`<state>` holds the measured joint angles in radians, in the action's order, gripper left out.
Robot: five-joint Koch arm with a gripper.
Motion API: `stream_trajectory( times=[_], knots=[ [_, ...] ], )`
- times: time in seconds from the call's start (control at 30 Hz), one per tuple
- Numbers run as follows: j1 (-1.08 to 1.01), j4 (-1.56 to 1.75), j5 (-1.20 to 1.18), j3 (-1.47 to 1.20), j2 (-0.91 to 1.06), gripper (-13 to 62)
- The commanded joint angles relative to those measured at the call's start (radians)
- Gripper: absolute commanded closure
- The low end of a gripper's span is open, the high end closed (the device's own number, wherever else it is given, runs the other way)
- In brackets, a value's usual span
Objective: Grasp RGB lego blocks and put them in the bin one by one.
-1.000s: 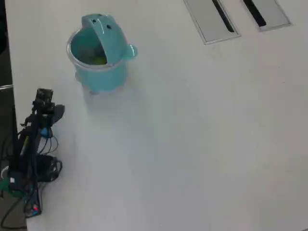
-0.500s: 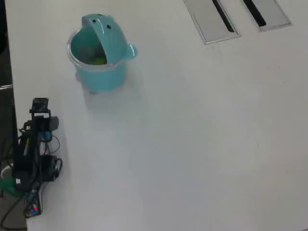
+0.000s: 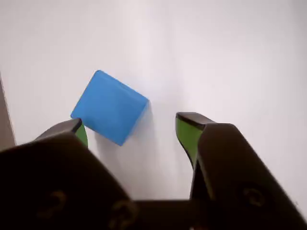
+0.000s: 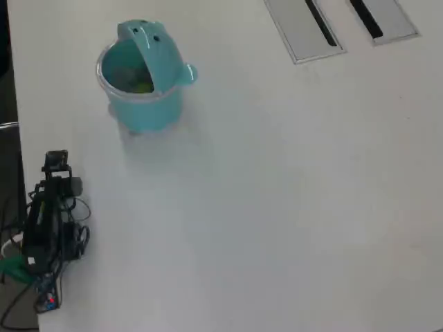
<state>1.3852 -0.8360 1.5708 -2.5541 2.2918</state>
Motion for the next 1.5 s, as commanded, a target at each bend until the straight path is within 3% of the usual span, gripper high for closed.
stream_trajectory(
  times=[0.0, 0.7, 1.47],
  knots=[
    [0.031, 0.029, -0.025, 0.020, 0.066, 15.4],
    [0.120, 0.284, -0.117, -0.124, 0.018, 16.6],
    [0.193, 0.431, -0.123, -0.018, -0.160, 17.3]
  ],
)
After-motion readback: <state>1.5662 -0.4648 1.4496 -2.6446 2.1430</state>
